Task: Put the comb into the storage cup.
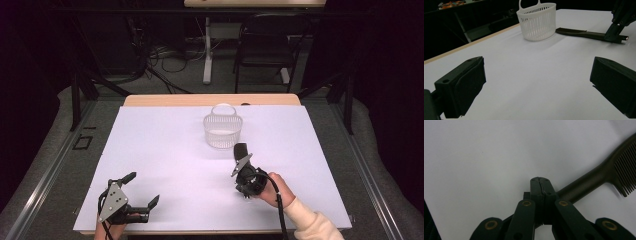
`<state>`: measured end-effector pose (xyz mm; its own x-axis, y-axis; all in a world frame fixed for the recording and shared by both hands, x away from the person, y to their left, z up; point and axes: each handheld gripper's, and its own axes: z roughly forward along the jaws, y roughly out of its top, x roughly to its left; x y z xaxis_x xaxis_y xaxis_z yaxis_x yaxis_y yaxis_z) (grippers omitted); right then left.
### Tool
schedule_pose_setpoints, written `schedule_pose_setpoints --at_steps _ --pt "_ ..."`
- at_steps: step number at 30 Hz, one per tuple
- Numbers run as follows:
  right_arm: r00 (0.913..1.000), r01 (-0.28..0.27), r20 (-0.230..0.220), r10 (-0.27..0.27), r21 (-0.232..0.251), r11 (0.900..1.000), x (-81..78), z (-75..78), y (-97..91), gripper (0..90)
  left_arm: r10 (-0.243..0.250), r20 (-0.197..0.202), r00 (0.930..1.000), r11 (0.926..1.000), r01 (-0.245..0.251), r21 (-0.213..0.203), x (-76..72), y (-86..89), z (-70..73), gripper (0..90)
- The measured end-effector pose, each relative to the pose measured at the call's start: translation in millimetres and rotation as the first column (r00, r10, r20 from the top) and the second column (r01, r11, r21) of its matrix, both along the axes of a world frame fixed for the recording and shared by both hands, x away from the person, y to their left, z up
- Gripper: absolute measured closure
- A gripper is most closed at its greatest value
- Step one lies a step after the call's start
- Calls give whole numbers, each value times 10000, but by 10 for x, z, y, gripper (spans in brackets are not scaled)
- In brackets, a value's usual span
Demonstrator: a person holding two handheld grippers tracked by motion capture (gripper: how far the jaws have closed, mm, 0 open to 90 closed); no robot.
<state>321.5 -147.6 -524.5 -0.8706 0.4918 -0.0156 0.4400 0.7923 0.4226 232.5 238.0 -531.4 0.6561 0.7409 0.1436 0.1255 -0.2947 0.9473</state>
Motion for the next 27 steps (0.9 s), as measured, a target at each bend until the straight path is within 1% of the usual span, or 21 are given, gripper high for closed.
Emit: schedule_pose_setpoints --at_steps 1,2,3,4,5,7,11,13,14,15,16,17,18,19,21,22,23,24,25,26,27 --pt "9999 105 -102 -103 167 9998 4 15 -17 779 -5 -3 10000 10000 5 3 0 0 0 1" --pt "9994 273 -229 -265 356 9990 9 34 -32 764 1 5 10000 10000 -1 6 -1 -1 1 1" --pt "9986 516 -139 -509 571 9970 24 83 -63 670 1 12 10000 10000 -1 -10 -2 -3 1 1" --pt "9986 516 -139 -509 571 9970 24 83 -63 670 1 12 10000 10000 -1 -10 -2 -3 1 1" --pt "9973 728 -169 -717 784 9943 35 110 -80 651 0 14 10000 10000 0 -14 -1 -3 1 1" --pt "9955 950 -119 -943 994 9905 56 151 -109 610 -11 1 10000 10000 11 -20 1 -4 2 1" --pt "9872 1598 -213 -1583 1248 9792 89 205 -155 548 9 -63 10000 10000 -8 58 -2 -15 -4 1" --pt "9802 1978 -226 -1966 1325 9712 104 236 -173 539 56 -113 9999 10000 -55 49 -7 -22 -5 2" --pt "9757 2188 -228 -2178 1438 9651 111 245 -180 533 132 -141 9998 9998 -130 128 -10 -26 -3 1" --pt "9701 2428 -337 -2404 1480 9587 117 255 -184 525 180 -177 9997 9998 -178 95 -14 -31 -4 1" --pt "9660 2586 -361 -2561 1435 9553 127 261 -185 518 282 -233 9993 9995 -279 134 -19 -41 -2 1" --pt "9623 2720 -370 -2696 1504 9505 137 254 -179 512 332 -226 9992 9993 -327 207 -24 -49 -1 1" --pt "9544 2983 -521 -2938 1431 9437 145 258 -163 510 397 -202 9990 9988 -391 289 -28 -59 0 1" --pt "9504 3108 -493 -3070 1228 9425 161 257 -154 503 429 -199 9989 9985 -422 342 -28 -69 1 1" --pt "9387 3442 -586 -3397 1046 9330 199 261 -132 499 410 -299 9987 9984 -399 389 -28 -84 0 1" --pt "9265 3753 -643 -3707 880 9227 215 268 -118 500 337 -379 9987 9988 -323 370 -22 -94 -4 1" --pt "9182 3953 -667 -3905 866 9145 237 263 -108 500 284 -487 9984 9991 -268 341 -19 -106 -8 1" --pt "9146 4028 -701 -3983 707 9126 258 261 -96 500 237 -590 9980 9990 -215 388 -11 -117 -8 1" --pt "9034 4260 -792 -4214 537 9031 277 261 -74 501 202 -621 9979 9991 -178 386 -9 -123 -8 1" --pt "8967 4390 -866 -4342 481 8972 286 258 -60 503 179 -700 9974 9991 -152 386 -9 -131 -7 1" --pt "8911 4488 -865 -4455 225 8934 304 257 -45 504 144 -748 9971 9993 -119 341 -8 -136 -7 1"
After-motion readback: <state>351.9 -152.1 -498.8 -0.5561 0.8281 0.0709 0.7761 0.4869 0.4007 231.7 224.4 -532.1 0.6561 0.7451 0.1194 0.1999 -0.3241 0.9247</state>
